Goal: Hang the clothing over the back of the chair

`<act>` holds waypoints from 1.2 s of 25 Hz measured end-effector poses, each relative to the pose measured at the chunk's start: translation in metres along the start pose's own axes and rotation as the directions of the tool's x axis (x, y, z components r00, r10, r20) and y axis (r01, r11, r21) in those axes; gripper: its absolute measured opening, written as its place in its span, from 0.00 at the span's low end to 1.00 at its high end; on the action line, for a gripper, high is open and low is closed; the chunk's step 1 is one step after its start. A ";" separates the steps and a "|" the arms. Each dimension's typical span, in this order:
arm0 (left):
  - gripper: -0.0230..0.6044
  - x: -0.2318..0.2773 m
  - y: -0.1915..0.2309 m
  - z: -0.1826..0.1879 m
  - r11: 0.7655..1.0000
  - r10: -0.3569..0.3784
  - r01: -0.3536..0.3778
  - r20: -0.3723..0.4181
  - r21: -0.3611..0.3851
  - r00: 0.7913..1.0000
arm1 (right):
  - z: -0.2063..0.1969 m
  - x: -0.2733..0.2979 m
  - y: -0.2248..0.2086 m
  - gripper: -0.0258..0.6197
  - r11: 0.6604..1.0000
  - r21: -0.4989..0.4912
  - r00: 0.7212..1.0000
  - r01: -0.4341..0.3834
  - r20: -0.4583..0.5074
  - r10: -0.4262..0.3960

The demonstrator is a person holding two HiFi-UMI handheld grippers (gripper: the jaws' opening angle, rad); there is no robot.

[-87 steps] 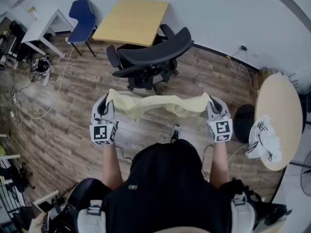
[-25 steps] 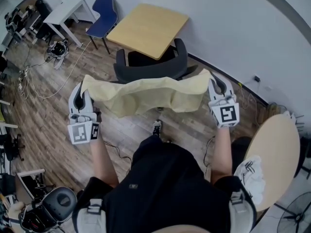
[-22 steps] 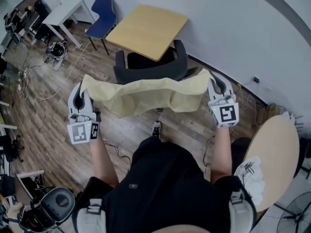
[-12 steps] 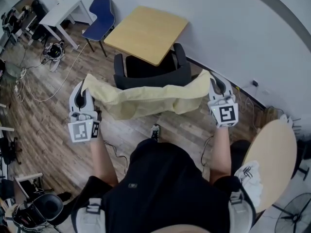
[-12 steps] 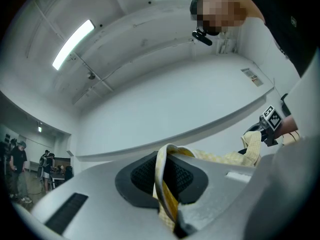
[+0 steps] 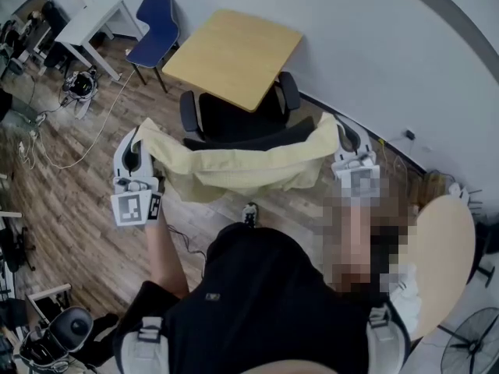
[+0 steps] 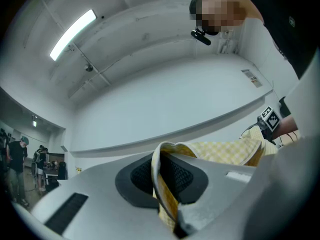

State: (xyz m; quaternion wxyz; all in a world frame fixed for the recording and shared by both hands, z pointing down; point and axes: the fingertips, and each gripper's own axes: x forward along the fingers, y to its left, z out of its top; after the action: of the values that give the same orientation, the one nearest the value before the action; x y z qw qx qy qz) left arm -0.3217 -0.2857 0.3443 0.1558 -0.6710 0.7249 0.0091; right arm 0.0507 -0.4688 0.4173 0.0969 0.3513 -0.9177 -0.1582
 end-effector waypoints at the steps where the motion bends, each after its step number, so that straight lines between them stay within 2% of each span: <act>1: 0.04 0.005 0.002 -0.004 1.000 -0.004 0.004 -0.002 -0.004 1.000 | -0.001 0.005 -0.001 0.04 1.000 0.000 1.000 0.001 -0.003 -0.001; 12: 0.04 0.053 0.015 -0.044 0.997 -0.062 0.061 -0.024 -0.038 0.998 | -0.011 0.049 -0.005 0.04 1.000 -0.003 0.999 0.010 -0.038 -0.011; 24: 0.04 0.083 0.036 -0.077 0.994 -0.080 0.077 -0.036 -0.075 0.996 | -0.024 0.084 -0.014 0.04 0.999 0.000 0.997 0.040 -0.067 -0.040; 30: 0.04 0.092 0.033 -0.100 0.992 -0.110 0.104 -0.080 -0.077 0.991 | -0.034 0.089 -0.014 0.04 0.999 0.010 0.995 0.044 -0.088 -0.043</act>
State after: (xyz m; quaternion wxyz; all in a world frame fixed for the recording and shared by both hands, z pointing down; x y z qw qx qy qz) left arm -0.3799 -0.3938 0.4113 0.1010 -0.7138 0.6930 -0.0012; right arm 0.0033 -0.5460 0.4495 0.1314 0.3782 -0.9057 -0.1393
